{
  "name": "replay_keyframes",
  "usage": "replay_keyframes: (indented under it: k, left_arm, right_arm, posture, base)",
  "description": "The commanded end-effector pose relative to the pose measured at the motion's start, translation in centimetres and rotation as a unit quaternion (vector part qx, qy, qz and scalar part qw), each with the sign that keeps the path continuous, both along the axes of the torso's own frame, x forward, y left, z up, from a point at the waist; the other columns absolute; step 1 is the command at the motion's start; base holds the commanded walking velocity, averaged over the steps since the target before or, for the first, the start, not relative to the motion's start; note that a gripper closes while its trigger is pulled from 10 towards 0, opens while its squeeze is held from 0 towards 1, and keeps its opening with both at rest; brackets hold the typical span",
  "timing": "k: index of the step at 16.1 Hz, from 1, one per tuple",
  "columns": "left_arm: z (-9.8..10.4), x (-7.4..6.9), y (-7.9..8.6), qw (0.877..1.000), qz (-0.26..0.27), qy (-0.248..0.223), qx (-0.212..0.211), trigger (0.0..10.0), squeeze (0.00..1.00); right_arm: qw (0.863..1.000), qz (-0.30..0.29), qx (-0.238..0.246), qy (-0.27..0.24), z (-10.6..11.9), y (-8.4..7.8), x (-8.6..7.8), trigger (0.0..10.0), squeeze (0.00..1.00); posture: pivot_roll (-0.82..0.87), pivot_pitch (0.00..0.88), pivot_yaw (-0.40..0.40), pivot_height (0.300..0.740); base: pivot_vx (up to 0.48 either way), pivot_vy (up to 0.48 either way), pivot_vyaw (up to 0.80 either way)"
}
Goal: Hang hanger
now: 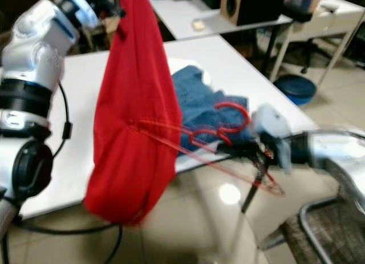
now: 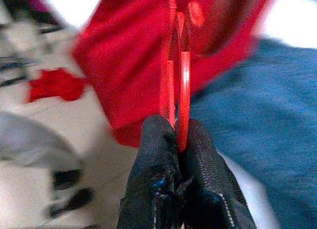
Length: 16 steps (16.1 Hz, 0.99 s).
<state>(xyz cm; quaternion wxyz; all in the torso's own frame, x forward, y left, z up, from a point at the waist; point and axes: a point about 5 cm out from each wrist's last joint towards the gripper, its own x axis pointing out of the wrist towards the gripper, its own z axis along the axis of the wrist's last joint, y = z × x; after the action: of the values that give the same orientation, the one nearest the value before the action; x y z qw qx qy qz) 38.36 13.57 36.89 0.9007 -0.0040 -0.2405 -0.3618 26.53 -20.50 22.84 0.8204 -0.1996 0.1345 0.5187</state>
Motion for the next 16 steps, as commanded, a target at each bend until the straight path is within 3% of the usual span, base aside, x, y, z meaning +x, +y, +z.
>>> replay_keyframes:
  k: [1,2,3,6,8,9,10,11,12,13,14,16]
  left_arm:
    - [1.2,-1.2,0.7,1.000,-0.021,-0.019,0.004,10.0,0.00]
    - [1.2,-1.4,0.7,0.999,-0.031,-0.020,0.005,10.0,0.00]
    - [0.7,-2.7,0.2,0.997,-0.067,-0.025,0.025,10.0,0.00]
    - [1.1,-3.7,-0.2,0.994,-0.096,-0.043,0.021,10.0,0.00]
    - [4.0,-5.2,0.5,0.986,-0.116,-0.105,-0.056,10.0,0.00]
    - [4.4,-5.3,0.7,0.984,-0.113,-0.114,-0.072,10.0,0.00]
    - [5.7,-5.5,1.8,0.980,-0.090,-0.137,-0.117,10.0,0.00]
    - [6.4,-5.6,2.5,0.975,-0.077,-0.148,-0.145,10.0,0.00]
    - [6.8,-5.7,3.0,0.972,-0.069,-0.156,-0.164,10.0,0.00]
    - [7.3,-5.8,3.9,0.963,-0.047,-0.169,-0.203,10.0,0.00]
    - [7.4,-5.9,4.1,0.960,-0.039,-0.173,-0.215,10.0,0.00]
    - [7.4,-5.9,4.4,0.957,-0.032,-0.178,-0.227,10.0,0.00]
  right_arm:
    - [0.999,-0.004,-0.008,-0.035,0.7,0.3,1.3,10.0,0.00]
    - [0.999,-0.002,-0.008,-0.042,1.0,0.4,1.8,10.0,0.00]
    - [0.996,-0.015,-0.010,-0.084,2.1,0.8,4.4,10.0,0.00]
    - [0.990,-0.046,-0.011,-0.134,3.4,1.2,6.7,10.0,0.00]
    - [0.956,-0.130,-0.050,-0.258,7.5,1.0,10.9,10.0,0.00]
    - [0.947,-0.149,-0.048,-0.282,8.5,0.9,11.4,10.0,0.00]
    - [0.902,-0.196,-0.003,-0.385,12.7,1.1,12.0,10.0,0.00]
    - [0.878,-0.206,0.055,-0.428,15.2,1.4,11.8,10.0,0.00]
    - [0.861,-0.210,0.096,-0.453,16.8,1.6,11.5,10.0,0.00]
    - [0.848,-0.184,0.095,-0.487,17.9,2.1,11.2,10.0,0.00]
    - [0.846,-0.172,0.082,-0.498,17.9,2.4,11.2,10.0,0.00]
    - [0.860,-0.144,0.064,-0.485,15.9,2.9,11.8,10.0,0.00]
  posture:
    - [-0.18,0.000,0.028,0.740]
    - [-0.17,0.000,0.021,0.740]
    - [-0.17,0.000,0.011,0.740]
    - [-0.16,0.000,0.005,0.740]
    - [-0.15,0.000,0.009,0.740]
    - [-0.15,0.000,0.009,0.740]
    - [-0.15,0.000,0.010,0.740]
    - [-0.15,0.000,0.009,0.740]
    - [-0.15,0.000,0.009,0.740]
    - [-0.15,0.000,0.008,0.740]
    - [-0.15,0.000,0.008,0.740]
    - [-0.15,0.000,0.008,0.740]
  base:
    - [0.300,0.000,0.00]
    - [0.000,0.000,0.00]
    - [0.000,0.000,0.00]
    - [0.000,0.000,0.00]
    - [0.000,0.000,0.00]
    - [0.000,0.000,0.00]
    - [0.000,0.000,0.00]
    - [0.000,0.000,0.00]
    - [0.000,0.000,0.00]
    - [0.000,0.000,0.00]
    - [0.000,0.000,0.00]
    - [0.000,0.000,0.00]
